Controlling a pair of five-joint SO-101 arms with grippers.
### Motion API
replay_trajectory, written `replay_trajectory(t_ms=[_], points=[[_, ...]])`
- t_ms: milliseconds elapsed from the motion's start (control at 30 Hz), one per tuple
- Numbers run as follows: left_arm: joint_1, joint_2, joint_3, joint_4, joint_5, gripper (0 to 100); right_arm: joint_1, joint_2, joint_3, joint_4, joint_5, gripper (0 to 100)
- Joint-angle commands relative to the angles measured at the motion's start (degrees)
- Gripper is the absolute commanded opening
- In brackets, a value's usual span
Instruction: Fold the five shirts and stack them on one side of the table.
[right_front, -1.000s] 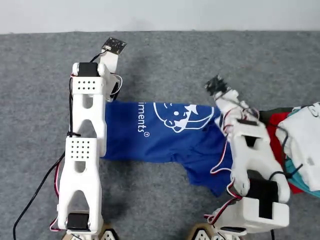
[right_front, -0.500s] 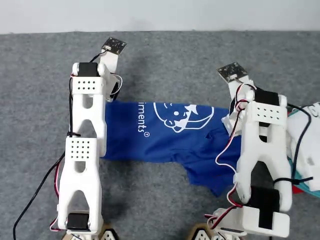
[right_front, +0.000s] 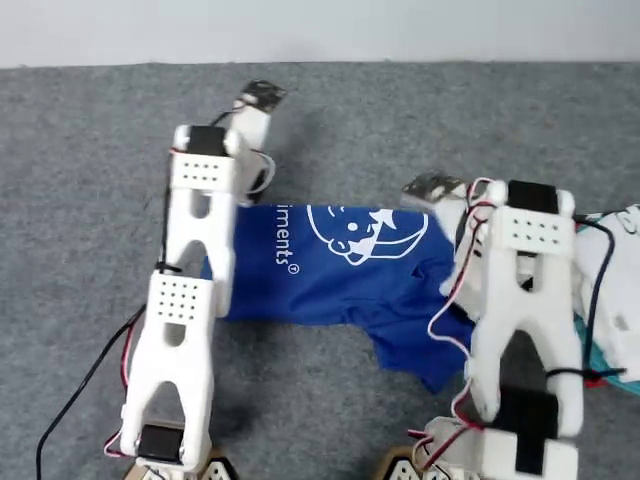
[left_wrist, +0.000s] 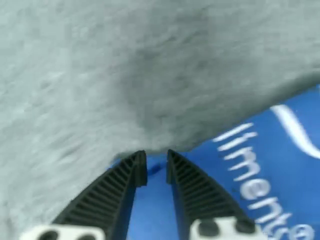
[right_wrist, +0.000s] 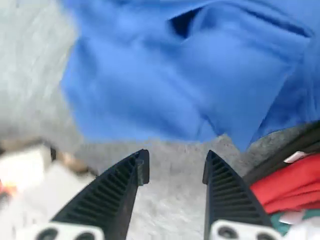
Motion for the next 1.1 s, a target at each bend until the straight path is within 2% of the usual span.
replay_trajectory(t_ms=[0,133,233,433,533,733,867,900,1067], points=[[4.0,-1.5,-0.5,1.2,-0.6,7,0.0,-4.8,4.7,2.8,15.8,18.6],[5.1,-4.6,-0.3,1.2,-0.6,7,1.7,-4.4,13.0,2.8,24.2,18.6],[4.5,-6.7,-0.2,1.2,-0.6,7,0.9,-4.3,17.7,2.7,26.9,18.6],[3.6,-7.8,-0.2,1.2,-0.6,7,-3.1,-4.3,25.8,-1.1,25.5,18.6],[3.4,-7.6,-0.2,1.2,-0.6,7,-2.7,-4.2,30.8,-10.4,25.3,18.6],[3.3,-7.9,-0.2,1.2,-0.6,7,-2.8,-4.2,41.8,-28.9,20.3,17.4],[3.3,-7.6,-0.2,1.2,-0.6,7,-2.8,-4.2,42.7,-32.6,18.0,0.0],[3.3,-7.6,-0.2,1.2,-0.6,7,-2.7,-4.2,42.6,-33.2,17.0,2.4],[3.3,-7.6,-0.2,1.2,-0.6,7,-3.2,-4.9,38.5,-29.1,13.2,0.9]])
